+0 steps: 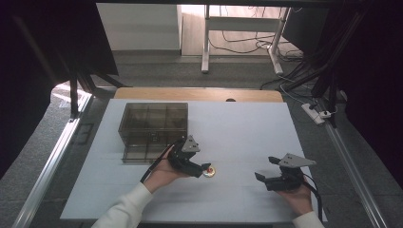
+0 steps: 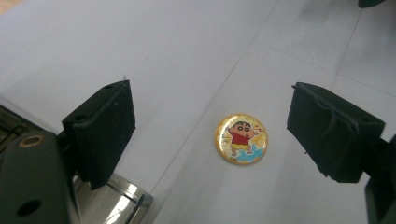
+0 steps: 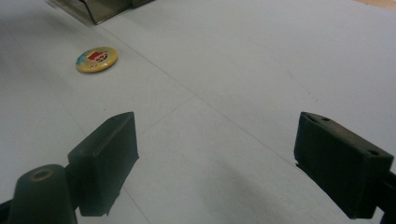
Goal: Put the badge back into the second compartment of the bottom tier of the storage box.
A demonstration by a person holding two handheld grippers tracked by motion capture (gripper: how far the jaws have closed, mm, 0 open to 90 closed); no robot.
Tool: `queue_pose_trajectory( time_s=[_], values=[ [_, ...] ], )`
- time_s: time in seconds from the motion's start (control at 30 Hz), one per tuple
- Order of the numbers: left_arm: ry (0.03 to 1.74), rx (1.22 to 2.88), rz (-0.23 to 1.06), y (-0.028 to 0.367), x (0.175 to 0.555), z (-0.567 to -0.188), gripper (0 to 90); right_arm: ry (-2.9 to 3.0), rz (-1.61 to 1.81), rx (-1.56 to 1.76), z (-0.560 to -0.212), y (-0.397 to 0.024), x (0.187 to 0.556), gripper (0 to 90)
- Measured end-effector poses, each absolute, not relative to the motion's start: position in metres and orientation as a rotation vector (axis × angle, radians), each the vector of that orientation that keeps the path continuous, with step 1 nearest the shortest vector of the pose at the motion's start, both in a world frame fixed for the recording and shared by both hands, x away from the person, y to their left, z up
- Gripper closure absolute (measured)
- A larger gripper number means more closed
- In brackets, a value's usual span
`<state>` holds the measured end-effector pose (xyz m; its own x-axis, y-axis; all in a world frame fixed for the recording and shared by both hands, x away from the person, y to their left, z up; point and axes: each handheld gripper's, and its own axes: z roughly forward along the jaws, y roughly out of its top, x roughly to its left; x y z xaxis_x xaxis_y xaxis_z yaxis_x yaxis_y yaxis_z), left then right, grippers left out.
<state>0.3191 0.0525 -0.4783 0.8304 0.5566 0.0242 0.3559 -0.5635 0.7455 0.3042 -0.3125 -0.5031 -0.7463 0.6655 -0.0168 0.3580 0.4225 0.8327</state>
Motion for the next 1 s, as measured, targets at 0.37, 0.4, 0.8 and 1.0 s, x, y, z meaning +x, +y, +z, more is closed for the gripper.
queue_pose_trajectory(
  time_s=[0.37,0.4,0.8,1.0],
  values=[
    [0.649,2.247,0.29,0.042,0.323,-0.483,15.5,2.34,1.247,0.881,-0.504,-0.312,0.304,13.3],
    [0.645,2.25,0.289,0.041,0.323,-0.483,15.5,2.341,1.245,0.88,-0.504,-0.312,0.304,13.3],
    [0.628,2.294,0.251,0.029,0.327,-0.492,15.5,2.343,1.243,0.878,-0.504,-0.312,0.305,13.4],
    [0.625,2.328,0.224,0.023,0.329,-0.498,15.5,2.343,1.242,0.88,-0.504,-0.312,0.305,13.4]
  ],
)
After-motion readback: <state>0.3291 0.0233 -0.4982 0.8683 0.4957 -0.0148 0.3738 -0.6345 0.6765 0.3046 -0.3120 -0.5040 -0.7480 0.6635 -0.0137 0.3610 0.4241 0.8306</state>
